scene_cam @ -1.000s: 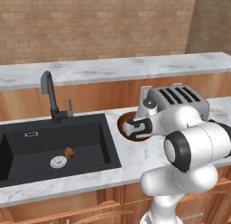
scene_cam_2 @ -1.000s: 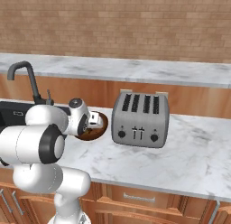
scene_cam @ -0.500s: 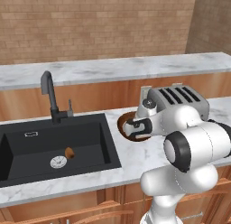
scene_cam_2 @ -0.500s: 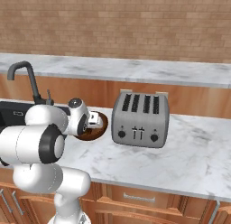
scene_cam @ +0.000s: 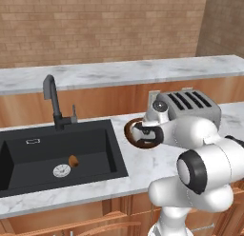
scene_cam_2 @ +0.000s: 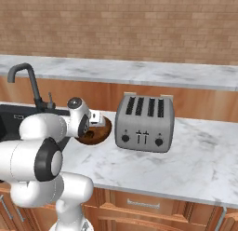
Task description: Pick the sweet potatos from the cabinet and place them in one bowl. Pick the potato from the sink and place it in the other bowl.
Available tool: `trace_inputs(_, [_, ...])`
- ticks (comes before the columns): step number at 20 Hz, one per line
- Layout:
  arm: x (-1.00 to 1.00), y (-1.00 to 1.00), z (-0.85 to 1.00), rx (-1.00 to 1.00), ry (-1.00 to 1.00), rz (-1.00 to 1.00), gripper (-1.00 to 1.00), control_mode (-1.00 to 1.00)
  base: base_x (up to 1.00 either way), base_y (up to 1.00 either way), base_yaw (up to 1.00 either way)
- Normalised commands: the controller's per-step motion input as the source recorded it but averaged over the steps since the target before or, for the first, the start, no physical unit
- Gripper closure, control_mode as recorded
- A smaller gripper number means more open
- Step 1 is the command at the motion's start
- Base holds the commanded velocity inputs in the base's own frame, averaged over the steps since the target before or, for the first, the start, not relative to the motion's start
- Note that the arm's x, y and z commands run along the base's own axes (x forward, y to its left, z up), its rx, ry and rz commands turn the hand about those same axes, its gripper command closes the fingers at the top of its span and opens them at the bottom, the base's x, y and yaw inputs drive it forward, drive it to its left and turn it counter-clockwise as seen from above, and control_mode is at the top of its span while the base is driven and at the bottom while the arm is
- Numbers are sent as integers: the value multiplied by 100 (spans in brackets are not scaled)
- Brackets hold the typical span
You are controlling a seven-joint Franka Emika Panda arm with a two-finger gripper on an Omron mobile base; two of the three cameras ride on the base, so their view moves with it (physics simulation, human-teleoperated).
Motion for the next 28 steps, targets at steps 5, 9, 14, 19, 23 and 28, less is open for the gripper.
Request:
trace_inputs(5, [-12,-6,68,1,-7,0,-100,-100,0,0,0])
trace_inputs(9, [-62,-13,60,2,-1,2,-100,-100,0,0,0])
trace_inputs(14, [-89,-13,63,1,0,1,-100,-100,0,0,0])
trace_inputs(19, [-80,-15,71,0,4,0,-100,-100,0,0,0])
trace_inputs(23, [-82,-18,74,0,8,0,-100,-100,0,0,0])
trace_inputs(28, [-82,-20,61,0,11,-1,-100,-100,0,0,0])
